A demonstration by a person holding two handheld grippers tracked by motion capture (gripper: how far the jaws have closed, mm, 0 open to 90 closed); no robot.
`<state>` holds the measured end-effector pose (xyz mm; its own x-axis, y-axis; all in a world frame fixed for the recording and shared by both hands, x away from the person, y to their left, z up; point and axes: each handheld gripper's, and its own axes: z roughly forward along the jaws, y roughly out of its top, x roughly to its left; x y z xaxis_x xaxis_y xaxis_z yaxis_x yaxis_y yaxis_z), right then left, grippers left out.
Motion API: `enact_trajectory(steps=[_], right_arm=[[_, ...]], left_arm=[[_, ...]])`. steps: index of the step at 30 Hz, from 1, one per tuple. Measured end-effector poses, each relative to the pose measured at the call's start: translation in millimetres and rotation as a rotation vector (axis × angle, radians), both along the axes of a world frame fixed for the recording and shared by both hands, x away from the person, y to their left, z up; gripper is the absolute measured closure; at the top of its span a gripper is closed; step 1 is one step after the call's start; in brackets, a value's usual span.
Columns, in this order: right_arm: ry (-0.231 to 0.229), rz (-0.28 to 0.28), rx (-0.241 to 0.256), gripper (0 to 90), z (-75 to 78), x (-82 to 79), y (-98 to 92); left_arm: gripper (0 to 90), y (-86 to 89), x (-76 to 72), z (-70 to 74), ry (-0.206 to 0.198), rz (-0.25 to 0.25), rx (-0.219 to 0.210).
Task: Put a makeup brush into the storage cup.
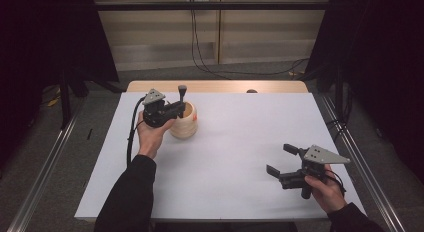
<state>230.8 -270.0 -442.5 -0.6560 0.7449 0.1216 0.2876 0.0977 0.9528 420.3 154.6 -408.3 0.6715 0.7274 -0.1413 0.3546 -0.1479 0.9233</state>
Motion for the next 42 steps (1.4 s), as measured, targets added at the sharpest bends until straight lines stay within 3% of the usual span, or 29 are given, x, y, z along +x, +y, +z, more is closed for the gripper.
enact_trajectory(steps=[12, 21, 30, 32, 34, 36, 39, 42], right_arm=[[0.002, 0.004, 0.001, 0.7, -0.1, -0.2, 0.0], [0.000, 0.006, 0.001, 0.6, -0.4, -0.2, -1.0], [-0.001, -0.020, 0.016, 0.0, -1.3, -0.3, -4.6], [-0.005, -0.022, 0.019, 0.0, -0.8, -0.3, -4.6], [-0.007, -0.023, 0.020, 0.0, -1.2, -0.2, -4.0], [-0.002, -0.012, 0.011, 0.0, -1.5, -0.1, -4.2], [-0.003, -0.024, 0.016, 0.0, -1.1, -0.7, -3.9], [-0.006, -0.026, 0.013, 0.0, -0.6, -1.2, -4.2]], left_arm=[[67.4, -0.1, -0.7, -0.1, -0.002, -0.009, 0.000], [44.6, 0.4, -1.7, 1.9, -0.023, 0.001, -0.027], [10.9, -1.9, -0.6, 1.8, -0.043, 0.031, -0.016], [7.5, -2.6, -2.0, 3.4, -0.035, 0.022, -0.032], [4.9, -3.1, -5.1, 6.0, -0.046, 0.000, -0.058], [2.6, -3.6, -8.3, 9.2, -0.061, 0.010, -0.064], [0.6, -1.8, -10.0, 10.1, -0.070, -0.015, -0.058], [1.7, -2.0, -15.8, 12.7, -0.076, 0.006, -0.028]])
